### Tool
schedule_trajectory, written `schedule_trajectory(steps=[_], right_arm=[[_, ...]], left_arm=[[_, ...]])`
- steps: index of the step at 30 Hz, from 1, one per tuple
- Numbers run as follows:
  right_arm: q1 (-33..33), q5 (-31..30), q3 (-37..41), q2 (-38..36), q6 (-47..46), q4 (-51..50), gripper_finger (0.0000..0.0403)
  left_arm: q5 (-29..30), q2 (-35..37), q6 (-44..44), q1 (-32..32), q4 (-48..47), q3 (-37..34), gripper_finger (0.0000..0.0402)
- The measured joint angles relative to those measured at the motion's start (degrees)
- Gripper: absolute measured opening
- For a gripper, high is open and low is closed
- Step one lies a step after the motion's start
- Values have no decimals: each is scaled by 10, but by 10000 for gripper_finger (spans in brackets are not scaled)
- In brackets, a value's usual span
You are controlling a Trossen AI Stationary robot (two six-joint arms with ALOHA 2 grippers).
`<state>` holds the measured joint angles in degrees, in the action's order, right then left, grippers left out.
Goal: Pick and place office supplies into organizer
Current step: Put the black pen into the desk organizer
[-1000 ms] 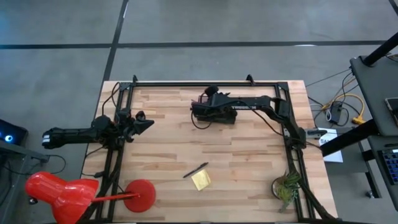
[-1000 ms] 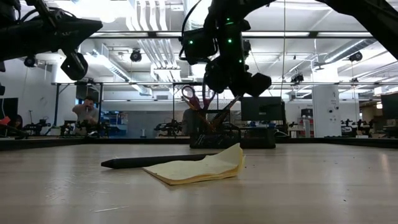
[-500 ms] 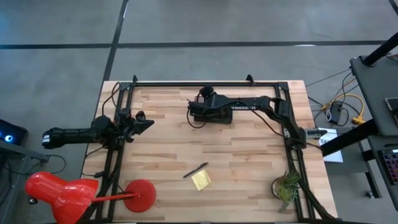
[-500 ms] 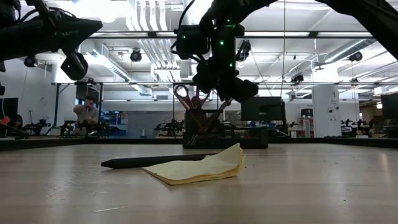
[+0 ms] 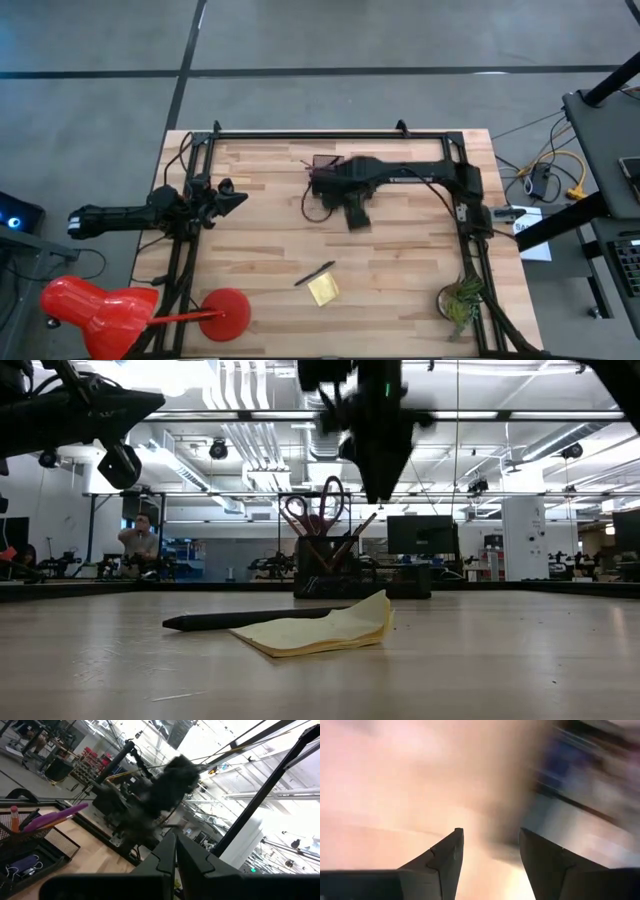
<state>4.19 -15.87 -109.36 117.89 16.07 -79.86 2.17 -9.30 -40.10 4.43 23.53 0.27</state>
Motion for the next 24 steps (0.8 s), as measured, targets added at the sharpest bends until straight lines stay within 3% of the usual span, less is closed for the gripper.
schedule_trajectory(steps=[2, 4, 9, 16, 24], right_arm=[[-24, 198, 8, -11, -26, 24, 179], [-57, 257, 20, -10, -22, 54, 177], [-124, 249, 82, 10, 66, 166, 174], [-147, 212, 131, 50, 20, 304, 174], [-151, 214, 142, 68, -11, 345, 172]], left_arm=[[0, 0, 0, 0, 0, 0, 0], [0, 0, 0, 0, 0, 0, 0], [0, 0, 0, 0, 0, 0, 0], [0, 0, 0, 0, 0, 0, 0], [0, 0, 0, 0, 0, 0, 0]])
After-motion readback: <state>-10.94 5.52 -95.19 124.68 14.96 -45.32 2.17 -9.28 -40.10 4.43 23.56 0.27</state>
